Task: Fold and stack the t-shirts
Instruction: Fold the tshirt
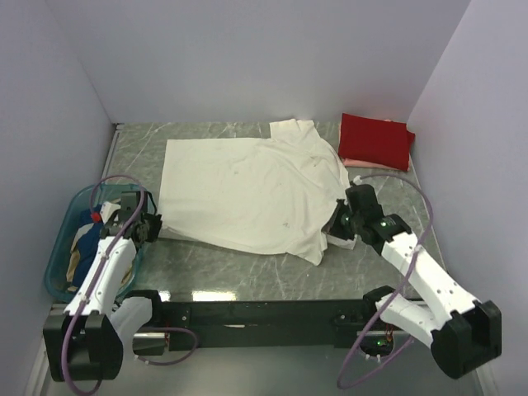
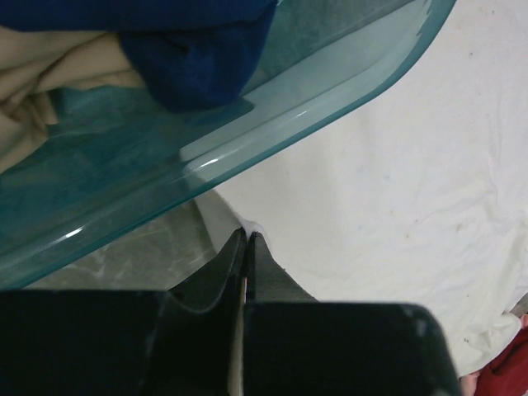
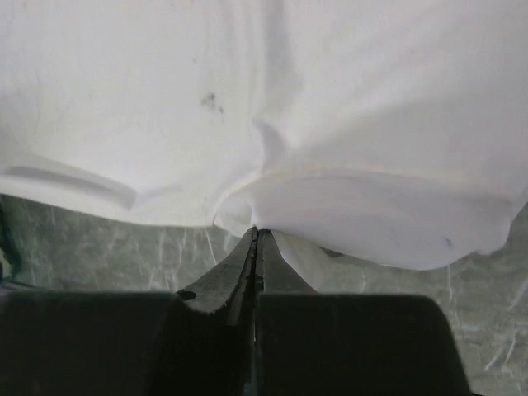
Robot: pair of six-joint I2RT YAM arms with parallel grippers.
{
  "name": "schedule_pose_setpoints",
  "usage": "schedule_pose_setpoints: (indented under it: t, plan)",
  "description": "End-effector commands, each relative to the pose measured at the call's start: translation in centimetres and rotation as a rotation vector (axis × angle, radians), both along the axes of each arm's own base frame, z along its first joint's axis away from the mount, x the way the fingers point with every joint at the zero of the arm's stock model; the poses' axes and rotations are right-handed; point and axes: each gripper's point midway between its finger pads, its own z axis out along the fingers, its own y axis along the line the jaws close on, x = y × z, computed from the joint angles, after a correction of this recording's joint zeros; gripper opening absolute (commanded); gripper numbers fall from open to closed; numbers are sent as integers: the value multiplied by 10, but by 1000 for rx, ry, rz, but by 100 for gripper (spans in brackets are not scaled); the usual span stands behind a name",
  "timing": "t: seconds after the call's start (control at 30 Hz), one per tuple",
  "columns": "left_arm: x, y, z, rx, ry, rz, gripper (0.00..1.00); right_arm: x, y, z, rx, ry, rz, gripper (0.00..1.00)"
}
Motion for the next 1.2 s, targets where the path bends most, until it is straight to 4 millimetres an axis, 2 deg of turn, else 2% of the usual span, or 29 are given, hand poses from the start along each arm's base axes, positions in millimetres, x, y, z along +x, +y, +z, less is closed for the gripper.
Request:
schedule_pose_setpoints:
  t: [0.0,0.07,0.1,0.17,0.2,0.23,0.53,0.73,0.83,1.03,1.17]
  plan:
    - [33,3,21,26,-73,4,6,48,5,28,-38,-120,-3,0]
    - [41,4,21,23,-66,7,6,60,7,29,-46,-112,0,0]
    - [44,3,12,23,-31,3,6,65,9,27,-53,-102,5,0]
    - [51,3,13,29,-17,1,6,82,8,24,-64,-84,-6,0]
    - [53,4,4,31,21,2,6,88,8,18,-70,-66,-5,0]
    - [55,4,2,37,36,-4,6,94,9,21,-59,-69,-2,0]
    - [80,10,1,61,70,3,7,142,-1,15,-21,-33,-18,0]
    - [93,13,1,76,92,-8,7,158,-2,12,-10,-24,-14,0]
    - [99,12,5,75,75,-18,7,163,-8,13,-18,-26,-23,0]
    - [103,11,5,65,68,-30,4,168,-22,18,-14,-48,-54,0]
    - [106,12,9,70,50,-27,3,170,-23,18,-1,-51,-58,0]
